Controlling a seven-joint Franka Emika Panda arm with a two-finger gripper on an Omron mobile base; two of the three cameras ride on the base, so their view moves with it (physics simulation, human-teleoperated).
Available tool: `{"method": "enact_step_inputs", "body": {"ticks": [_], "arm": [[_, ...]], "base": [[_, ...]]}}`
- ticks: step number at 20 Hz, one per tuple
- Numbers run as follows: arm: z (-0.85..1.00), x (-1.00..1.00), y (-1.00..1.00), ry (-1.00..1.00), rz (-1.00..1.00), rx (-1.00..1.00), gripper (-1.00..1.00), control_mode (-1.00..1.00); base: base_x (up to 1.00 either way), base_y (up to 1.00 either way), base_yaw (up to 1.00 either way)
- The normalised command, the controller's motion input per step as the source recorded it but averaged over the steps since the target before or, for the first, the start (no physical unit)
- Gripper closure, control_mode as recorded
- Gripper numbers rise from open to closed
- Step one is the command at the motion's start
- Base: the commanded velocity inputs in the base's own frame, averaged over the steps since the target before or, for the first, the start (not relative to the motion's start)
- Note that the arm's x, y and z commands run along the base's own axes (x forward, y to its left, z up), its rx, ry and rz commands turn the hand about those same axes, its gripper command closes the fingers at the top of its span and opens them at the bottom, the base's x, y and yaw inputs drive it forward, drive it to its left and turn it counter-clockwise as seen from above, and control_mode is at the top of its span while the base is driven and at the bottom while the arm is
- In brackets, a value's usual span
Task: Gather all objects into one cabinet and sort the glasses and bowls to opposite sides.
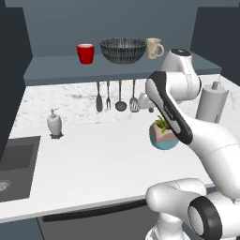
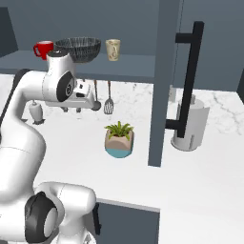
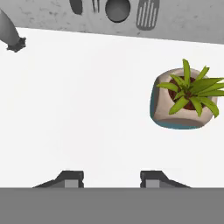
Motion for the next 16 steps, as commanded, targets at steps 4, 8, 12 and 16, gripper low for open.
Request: {"method": "enact_step_inputs", "body": {"ticks": [4, 8, 12, 16], "arm": [[0.0, -0.08, 0.0, 0.03, 0.0, 0.0, -1.0, -1.0], [-0.03, -0.91, -0.32, 0.01, -0.11, 0.03, -1.0, -1.0], [0.02, -1.0, -0.08, 0.0, -0.12, 0.03, -1.0, -1.0], [0.18, -0.94, 0.0, 0.0, -0.12, 0.0, -1.0, -1.0]], "base": [[0.0, 0.0, 0.0], [0.0, 0.0, 0.0], [0.0, 0.0, 0.0], [0.0, 0.0, 0.0]]}}
